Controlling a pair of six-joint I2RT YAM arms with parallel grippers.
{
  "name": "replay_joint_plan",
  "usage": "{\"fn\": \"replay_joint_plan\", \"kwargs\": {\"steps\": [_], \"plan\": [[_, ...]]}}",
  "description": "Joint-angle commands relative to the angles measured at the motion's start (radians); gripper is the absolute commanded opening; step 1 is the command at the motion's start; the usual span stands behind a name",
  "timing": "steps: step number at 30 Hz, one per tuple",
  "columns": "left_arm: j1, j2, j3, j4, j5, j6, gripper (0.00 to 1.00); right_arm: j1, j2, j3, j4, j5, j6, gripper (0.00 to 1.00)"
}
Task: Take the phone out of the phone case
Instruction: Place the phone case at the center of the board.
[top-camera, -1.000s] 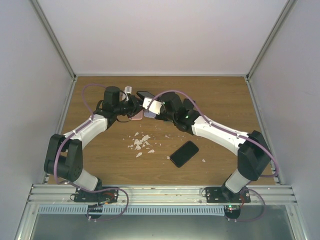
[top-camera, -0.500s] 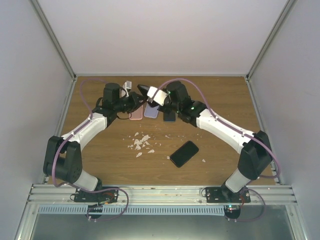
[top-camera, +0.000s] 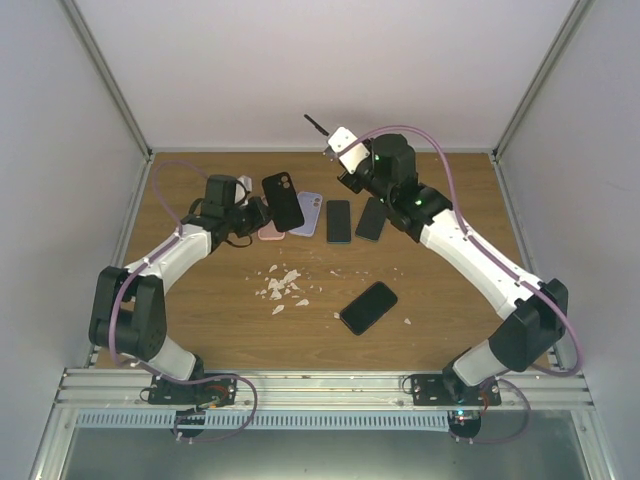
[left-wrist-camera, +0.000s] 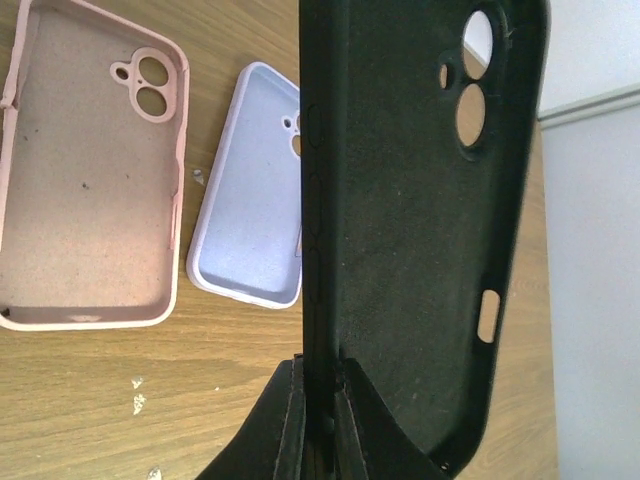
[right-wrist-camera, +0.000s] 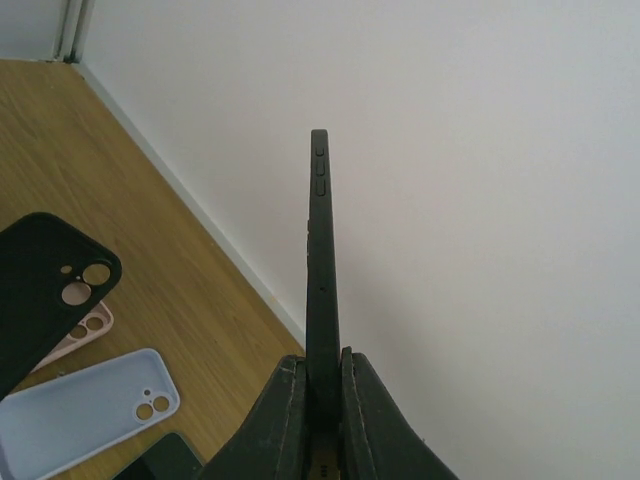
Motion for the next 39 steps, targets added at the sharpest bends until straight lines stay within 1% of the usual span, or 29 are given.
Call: {"fn": "replay_joint_plan", "kwargs": {"steps": [1, 4, 7, 11, 15, 16, 17, 20, 24, 29, 39], "plan": [[0.011, -0.039, 0.031, 0.042, 0.032, 0.135, 0.0, -0.03, -0.037, 0.005, 0.036, -0.007, 0.026, 0.01], [0.033, -0.044, 0.062, 0.0, 0.059, 0.239, 0.0, -0.057, -0.061, -0.006, 0.009, -0.033, 0.047, 0.01], [0.064, -0.051, 0.093, -0.063, 0.07, 0.374, 0.0, -0.08, -0.089, -0.042, -0.003, -0.042, 0.052, 0.01], [0.135, -0.062, 0.114, -0.133, 0.113, 0.535, 0.0, -0.102, -0.12, -0.09, -0.01, -0.047, 0.054, 0.0], [0.207, -0.062, 0.13, -0.202, 0.094, 0.688, 0.0, -0.116, -0.14, -0.119, -0.011, -0.044, 0.052, 0.01], [0.219, -0.054, 0.138, -0.223, 0.084, 0.71, 0.0, -0.117, -0.141, -0.124, -0.011, -0.042, 0.05, 0.01], [0.255, -0.041, 0.148, -0.254, 0.081, 0.731, 0.0, -0.118, -0.144, -0.127, -0.01, -0.04, 0.049, 0.0], [0.311, 0.032, 0.216, -0.341, 0.073, 0.816, 0.0, -0.119, -0.144, -0.132, -0.012, -0.041, 0.049, 0.0], [0.369, 0.143, 0.277, -0.417, 0.086, 0.853, 0.0, -0.119, -0.138, -0.132, -0.012, -0.043, 0.051, 0.0], [0.387, 0.274, 0.349, -0.467, 0.05, 0.876, 0.0, -0.119, -0.136, -0.133, -0.012, -0.042, 0.049, 0.01], [0.379, 0.427, 0.389, -0.442, 0.061, 0.791, 0.0, -0.121, -0.128, -0.139, -0.011, -0.04, 0.048, 0.0]]}}
